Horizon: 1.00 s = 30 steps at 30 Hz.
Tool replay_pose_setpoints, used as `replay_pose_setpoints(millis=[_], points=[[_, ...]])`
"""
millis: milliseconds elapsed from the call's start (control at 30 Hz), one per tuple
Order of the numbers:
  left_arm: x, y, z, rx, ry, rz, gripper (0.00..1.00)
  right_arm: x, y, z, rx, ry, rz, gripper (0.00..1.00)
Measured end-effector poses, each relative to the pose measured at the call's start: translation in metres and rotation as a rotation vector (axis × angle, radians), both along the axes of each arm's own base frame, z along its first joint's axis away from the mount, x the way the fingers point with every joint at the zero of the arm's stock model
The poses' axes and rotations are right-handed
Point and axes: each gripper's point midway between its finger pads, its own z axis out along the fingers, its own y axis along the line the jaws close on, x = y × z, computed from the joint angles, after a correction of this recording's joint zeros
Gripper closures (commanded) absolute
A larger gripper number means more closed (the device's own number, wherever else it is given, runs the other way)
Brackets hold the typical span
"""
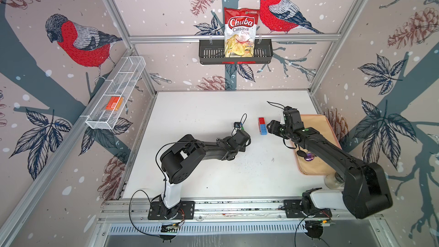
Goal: Assemble a rectangle with lego
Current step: Adjust the lego brick at the center of the board.
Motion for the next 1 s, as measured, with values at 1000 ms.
replay_pose_setpoints(millis=[1000], points=[[-0.153, 0.060, 0.021, 0.668, 0.480, -0.760, 0.62, 0.005, -0.035, -0.011, -0.084, 0.020, -0.140, 0.36]])
